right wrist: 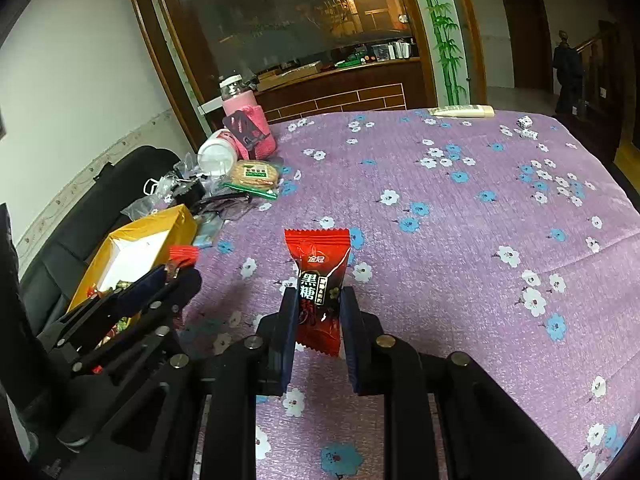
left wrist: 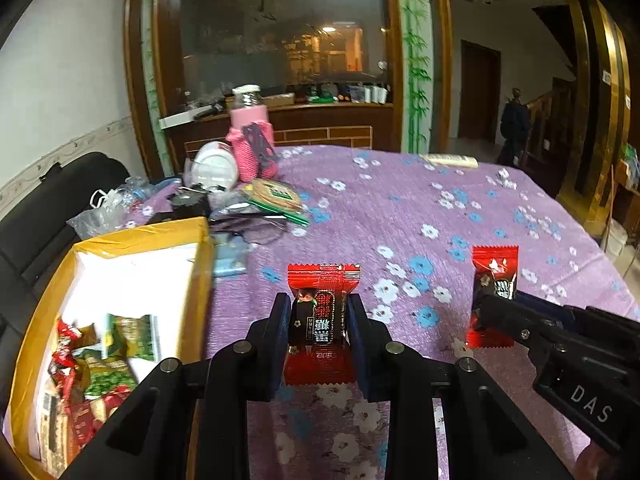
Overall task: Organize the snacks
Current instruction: 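Carry the red candy over the tray with the left gripper while the right gripper carries its candy, then lower both red candies into the tray and open both grippers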
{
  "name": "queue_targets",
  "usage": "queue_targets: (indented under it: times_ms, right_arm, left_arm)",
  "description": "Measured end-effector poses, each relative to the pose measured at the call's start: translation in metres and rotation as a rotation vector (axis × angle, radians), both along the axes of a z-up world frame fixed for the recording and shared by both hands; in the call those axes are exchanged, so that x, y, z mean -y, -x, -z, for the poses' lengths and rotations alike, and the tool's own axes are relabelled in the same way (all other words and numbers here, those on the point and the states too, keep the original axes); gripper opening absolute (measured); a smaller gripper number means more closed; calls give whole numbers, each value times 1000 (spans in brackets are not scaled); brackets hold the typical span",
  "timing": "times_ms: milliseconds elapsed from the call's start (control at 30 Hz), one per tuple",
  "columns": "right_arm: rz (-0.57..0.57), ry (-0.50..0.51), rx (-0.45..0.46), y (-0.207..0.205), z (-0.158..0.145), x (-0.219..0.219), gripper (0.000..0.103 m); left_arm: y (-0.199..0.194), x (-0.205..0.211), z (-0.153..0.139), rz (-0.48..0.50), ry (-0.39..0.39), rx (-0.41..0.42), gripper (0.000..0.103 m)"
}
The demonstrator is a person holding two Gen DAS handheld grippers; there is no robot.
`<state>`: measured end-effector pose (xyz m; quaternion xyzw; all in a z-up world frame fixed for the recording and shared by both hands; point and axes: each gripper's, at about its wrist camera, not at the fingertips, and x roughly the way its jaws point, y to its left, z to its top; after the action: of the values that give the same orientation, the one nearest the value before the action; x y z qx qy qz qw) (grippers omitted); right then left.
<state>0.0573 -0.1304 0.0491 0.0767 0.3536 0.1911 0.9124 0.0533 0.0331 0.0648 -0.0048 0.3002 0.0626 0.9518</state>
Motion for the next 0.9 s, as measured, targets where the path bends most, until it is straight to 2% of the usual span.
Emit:
queue_targets:
  times_ms: [267, 433, 633, 733, 900]
  right_arm:
    - [-81, -17, 29, 19, -12, -26, 20]
    - [-224, -22, 19, 42, -19, -69, 20]
    - [-382, -3, -16, 71, -18, -127, 20]
    - [-444, 25, -33, 81, -14, -155, 20]
    - [-499, 81, -34, 93, -7, -193, 20]
  left_arm:
    - [40, -41, -20, -55, 59, 45, 29]
    - [66, -81, -20, -124, 62, 46, 29]
    - [93, -140, -8, -243, 72, 17, 30]
    - [99, -169, 4, -301, 104, -17, 30]
    - [103, -197, 19, -365, 139, -44, 30]
